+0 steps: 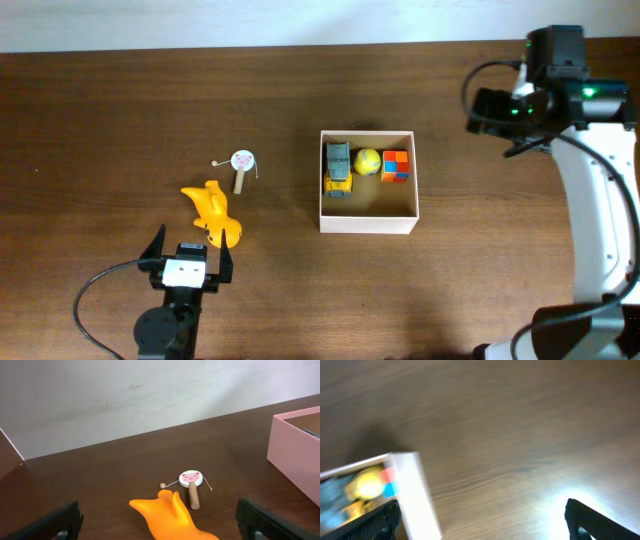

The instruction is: Pack container

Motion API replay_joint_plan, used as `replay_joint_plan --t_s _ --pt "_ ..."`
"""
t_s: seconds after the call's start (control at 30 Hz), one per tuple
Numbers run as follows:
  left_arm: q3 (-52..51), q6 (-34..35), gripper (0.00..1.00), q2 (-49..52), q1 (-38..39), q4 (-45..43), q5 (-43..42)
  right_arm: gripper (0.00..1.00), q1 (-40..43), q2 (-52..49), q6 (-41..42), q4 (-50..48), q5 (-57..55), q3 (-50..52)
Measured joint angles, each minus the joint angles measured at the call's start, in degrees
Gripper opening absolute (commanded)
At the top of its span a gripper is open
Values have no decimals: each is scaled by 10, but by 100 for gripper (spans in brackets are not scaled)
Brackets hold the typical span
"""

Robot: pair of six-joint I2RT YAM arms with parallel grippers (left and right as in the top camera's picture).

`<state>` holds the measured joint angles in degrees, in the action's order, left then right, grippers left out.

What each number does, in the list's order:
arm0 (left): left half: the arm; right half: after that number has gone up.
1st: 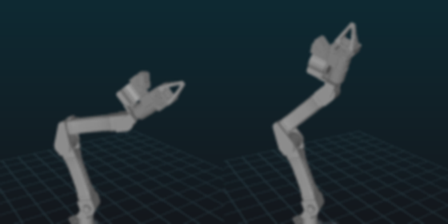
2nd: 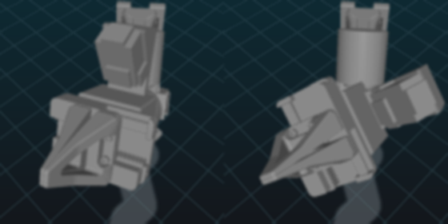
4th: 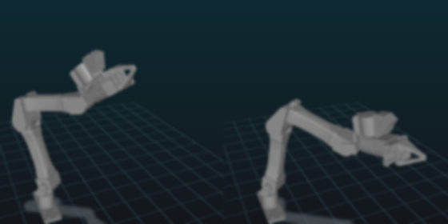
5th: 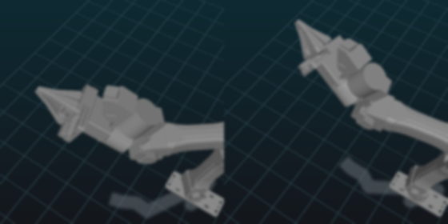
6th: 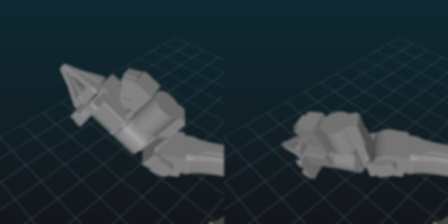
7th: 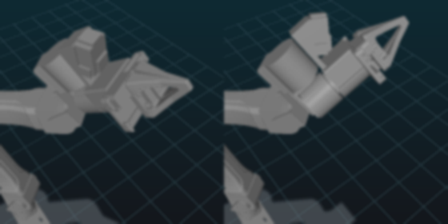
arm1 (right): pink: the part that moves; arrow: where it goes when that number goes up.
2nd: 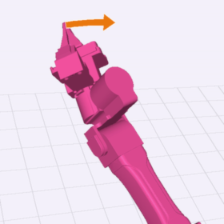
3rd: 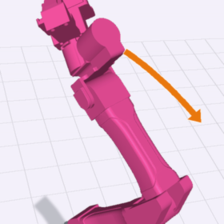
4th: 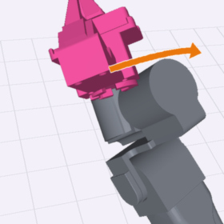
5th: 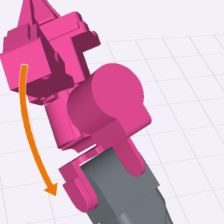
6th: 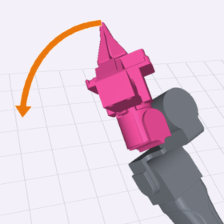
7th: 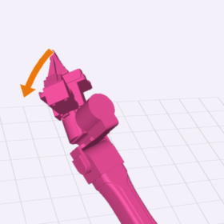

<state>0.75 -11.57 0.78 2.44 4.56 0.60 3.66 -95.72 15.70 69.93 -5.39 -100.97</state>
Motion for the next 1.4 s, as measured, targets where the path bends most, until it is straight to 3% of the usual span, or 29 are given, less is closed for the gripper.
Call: replay_joint_plan --t_s 0.3,0.47,0.57,0.73,1.03,1.17,1.33,1.4 --pt "0 0 99 0 0 -5 0 99 49 -24 33 -40 -42 110" --pt "-1 34 99 0 0 -111 -32 99 52 -30 37 -45 -42 165" --pt "30 49 99 17 -2 -63 -39 99 52 -30 37 -46 -40 176" --pt "193 59 99 193 -24 103 -48 99 52 -30 38 -47 -19 179" --pt "529 66 99 567 -30 306 -76 99 52 -30 38 -48 16 183" --pt "563 67 99 674 -31 364 -122 99 52 -30 38 -48 21 183" --pt "563 67 99 774 -31 373 -160 99 52 -30 38 -48 21 183" --pt "563 67 84 810 -31 372 -168 99 52 -30 38 -48 21 183"
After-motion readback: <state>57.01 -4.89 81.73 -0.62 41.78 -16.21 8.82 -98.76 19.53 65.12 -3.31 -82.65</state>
